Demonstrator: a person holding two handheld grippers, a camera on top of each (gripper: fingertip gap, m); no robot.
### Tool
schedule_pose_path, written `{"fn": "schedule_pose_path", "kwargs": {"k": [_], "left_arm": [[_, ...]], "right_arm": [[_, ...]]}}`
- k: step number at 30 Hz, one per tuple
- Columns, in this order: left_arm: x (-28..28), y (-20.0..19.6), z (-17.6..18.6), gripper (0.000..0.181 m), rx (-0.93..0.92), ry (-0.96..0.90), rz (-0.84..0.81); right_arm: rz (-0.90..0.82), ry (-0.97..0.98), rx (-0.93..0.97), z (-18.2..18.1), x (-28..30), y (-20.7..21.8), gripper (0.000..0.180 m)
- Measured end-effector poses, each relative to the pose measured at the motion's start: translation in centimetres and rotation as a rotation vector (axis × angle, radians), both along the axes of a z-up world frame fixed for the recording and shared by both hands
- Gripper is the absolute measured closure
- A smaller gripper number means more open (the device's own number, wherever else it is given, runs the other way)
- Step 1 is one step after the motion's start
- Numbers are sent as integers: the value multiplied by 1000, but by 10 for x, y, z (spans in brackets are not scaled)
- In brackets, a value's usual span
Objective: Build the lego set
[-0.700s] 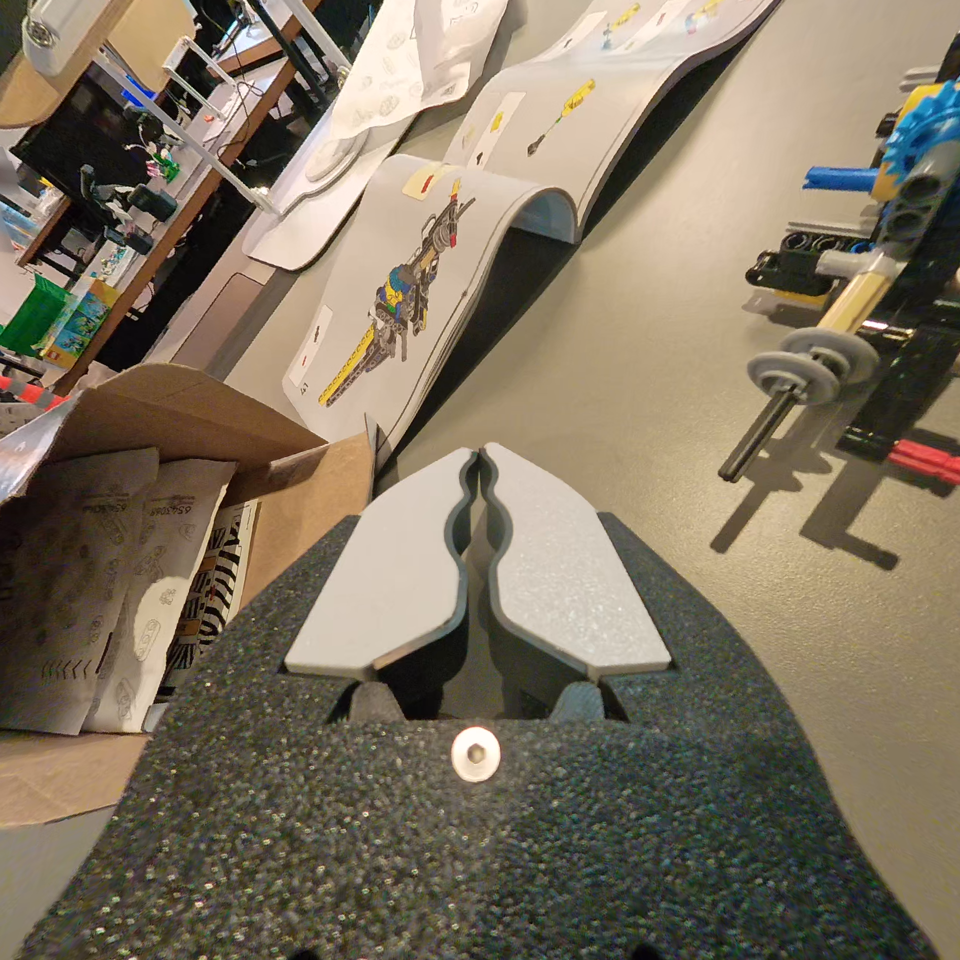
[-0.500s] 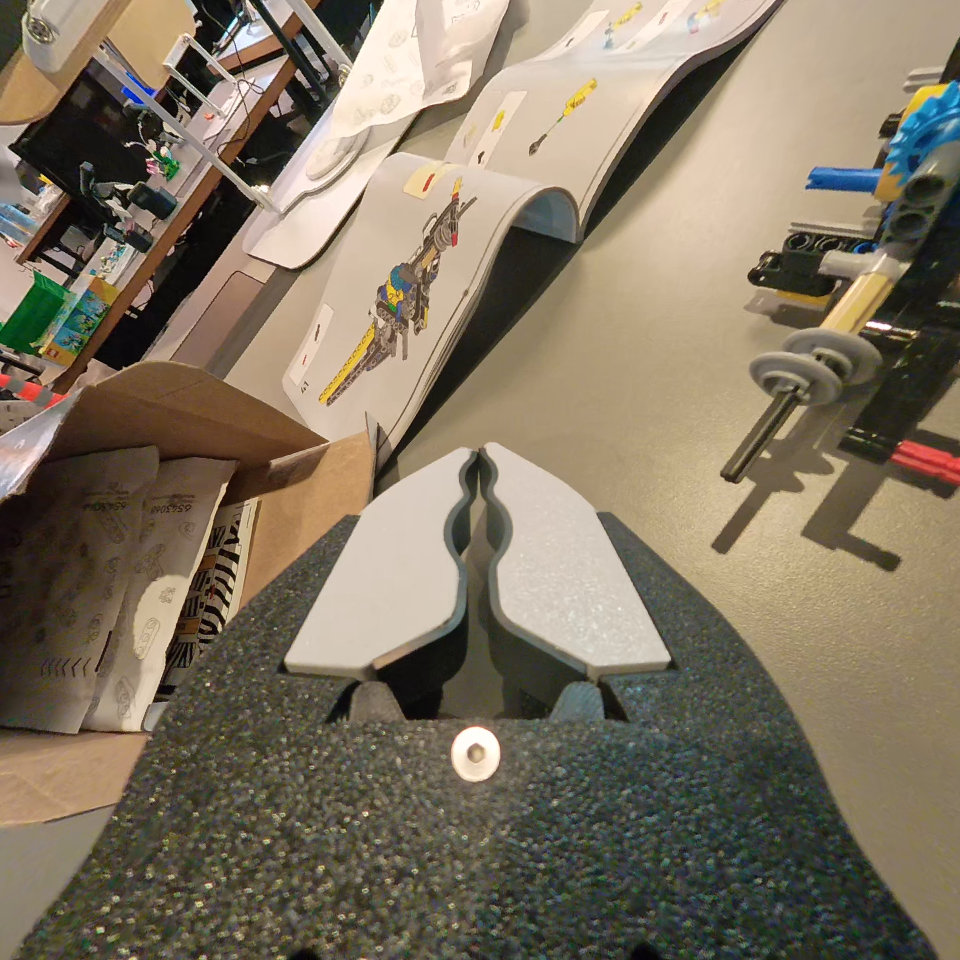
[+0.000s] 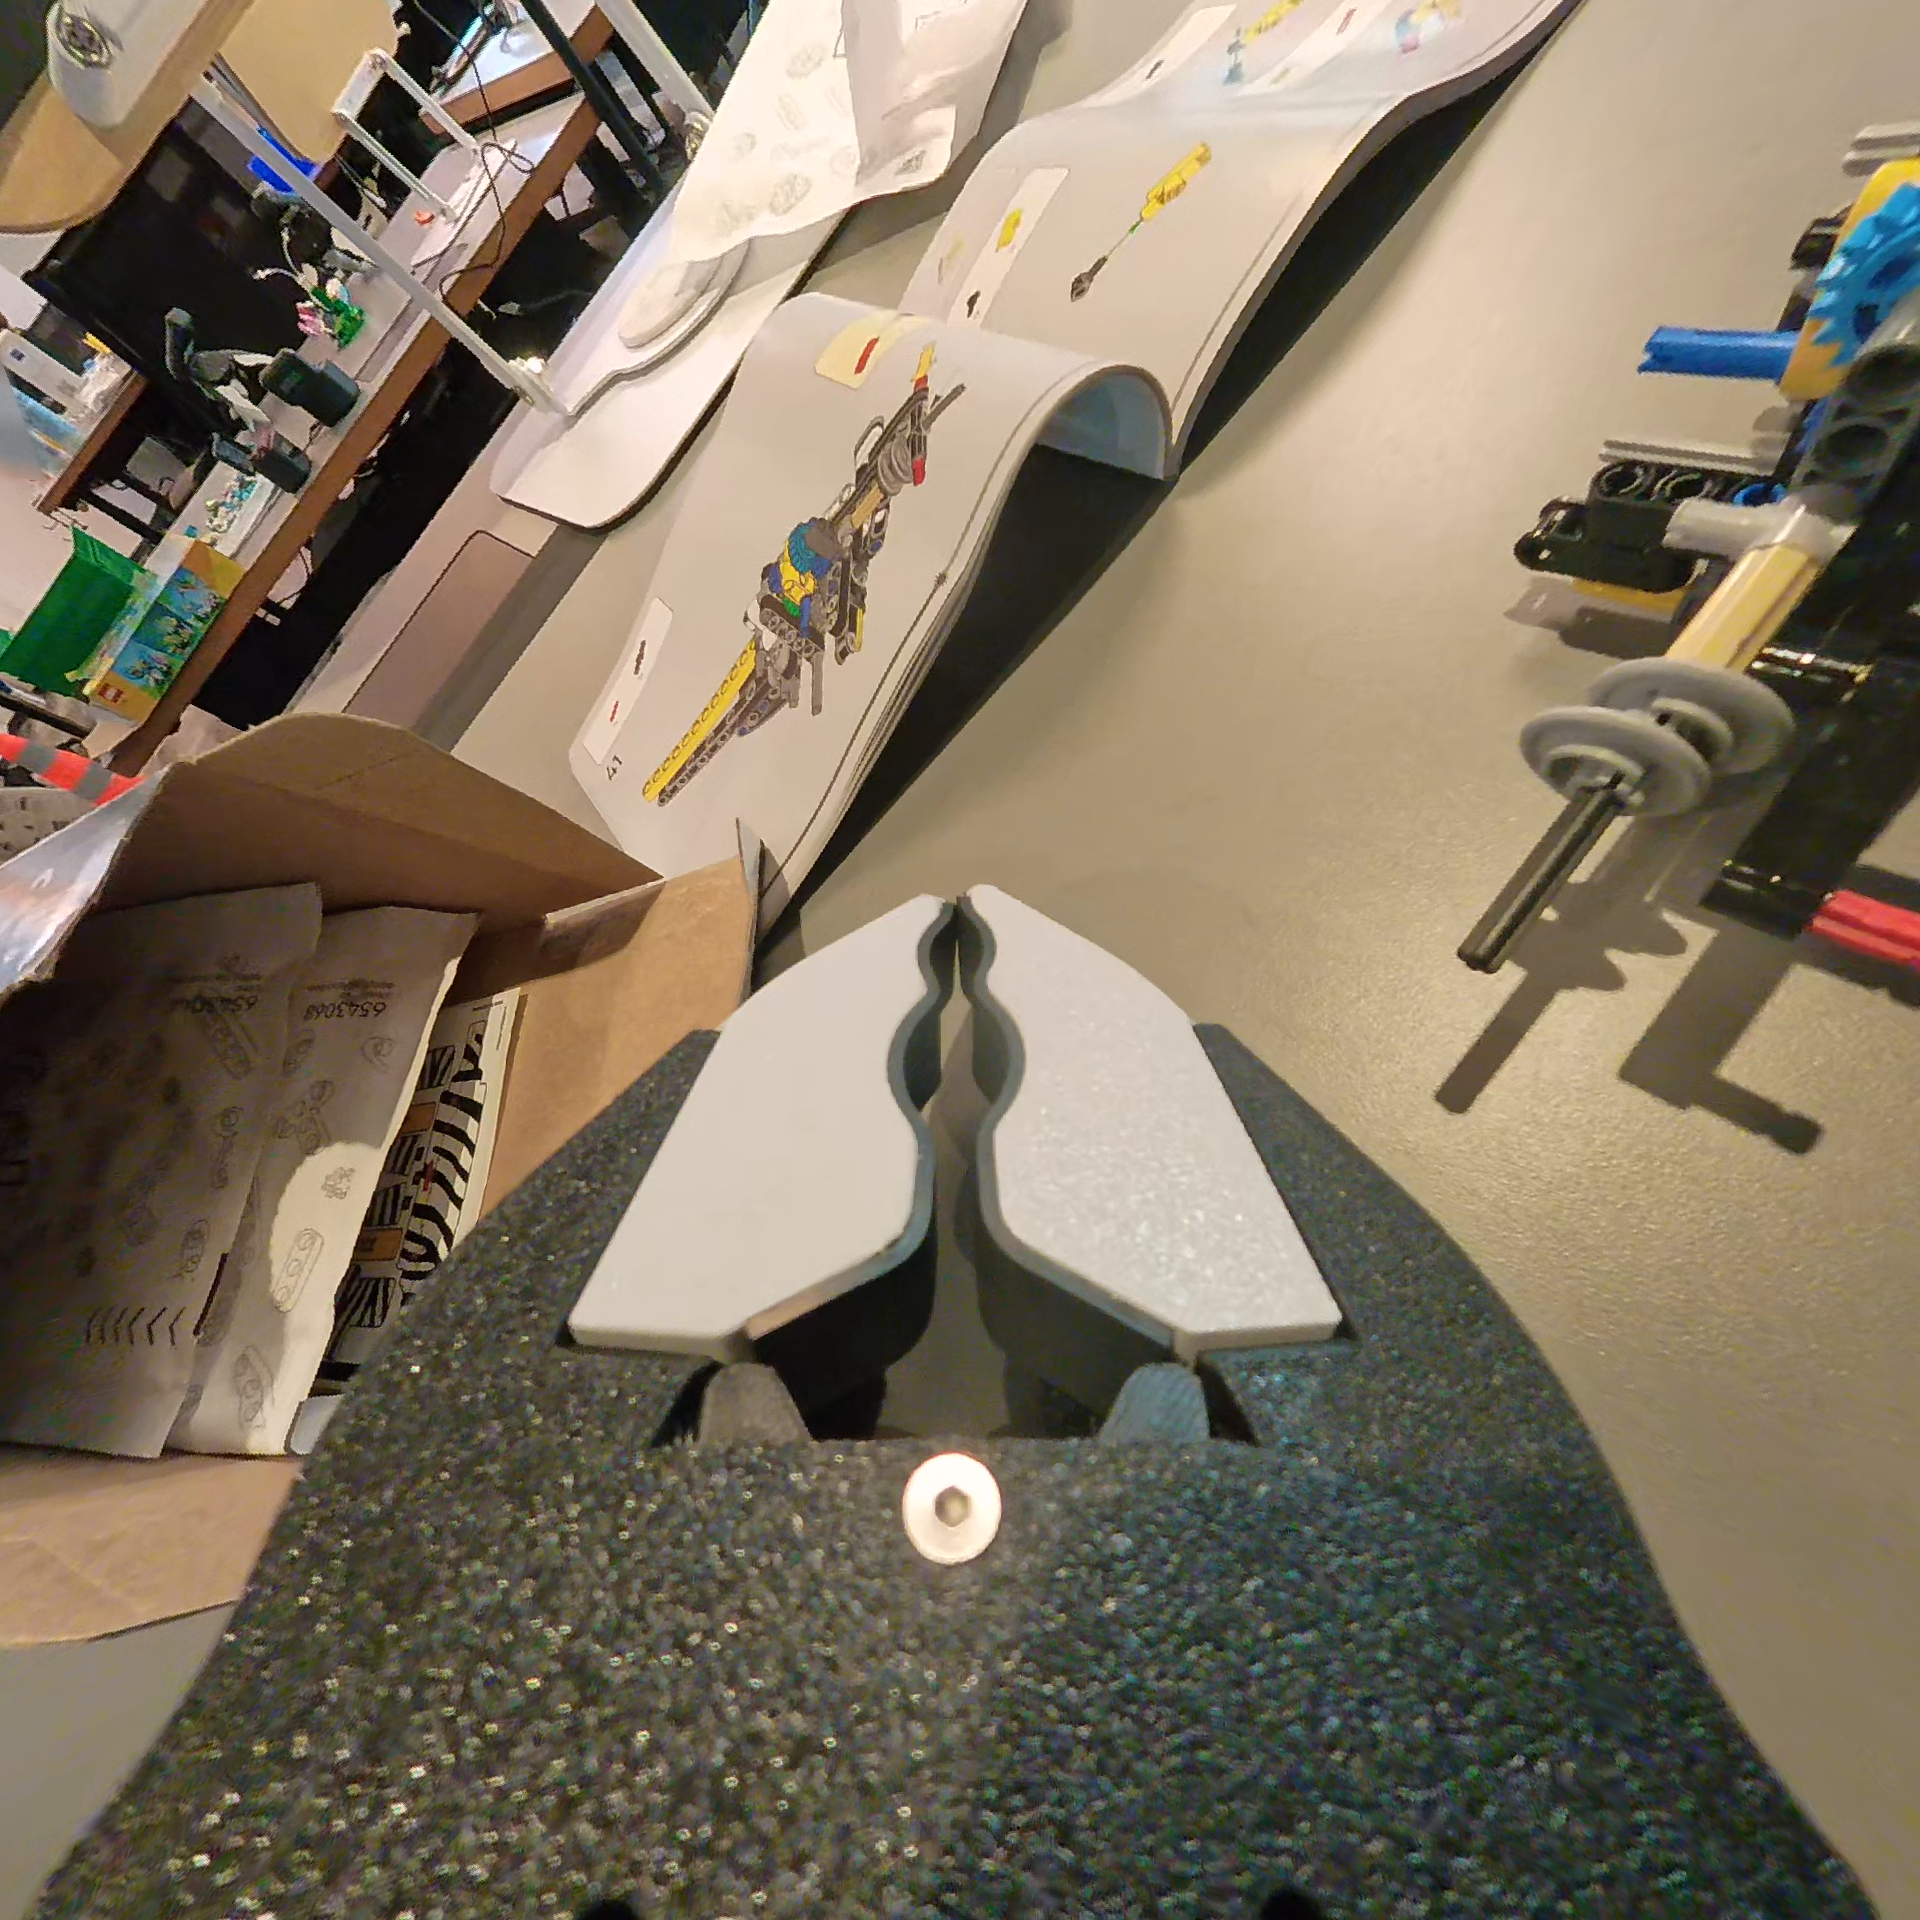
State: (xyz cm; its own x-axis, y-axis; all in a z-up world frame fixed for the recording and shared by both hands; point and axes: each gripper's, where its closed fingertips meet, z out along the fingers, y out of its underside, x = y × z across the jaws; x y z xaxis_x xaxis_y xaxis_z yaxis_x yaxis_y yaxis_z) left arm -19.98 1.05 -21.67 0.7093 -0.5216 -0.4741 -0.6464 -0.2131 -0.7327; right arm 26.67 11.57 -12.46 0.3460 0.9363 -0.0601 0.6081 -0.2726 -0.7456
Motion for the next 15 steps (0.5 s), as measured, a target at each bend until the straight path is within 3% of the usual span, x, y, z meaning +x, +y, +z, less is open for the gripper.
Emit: {"fn": "schedule_pose_path", "kwargs": {"k": [15], "left_arm": [[1, -1, -1, 181, -3, 4, -8]], "right_arm": [[9, -45, -18, -14, -4, 1, 179]]}}
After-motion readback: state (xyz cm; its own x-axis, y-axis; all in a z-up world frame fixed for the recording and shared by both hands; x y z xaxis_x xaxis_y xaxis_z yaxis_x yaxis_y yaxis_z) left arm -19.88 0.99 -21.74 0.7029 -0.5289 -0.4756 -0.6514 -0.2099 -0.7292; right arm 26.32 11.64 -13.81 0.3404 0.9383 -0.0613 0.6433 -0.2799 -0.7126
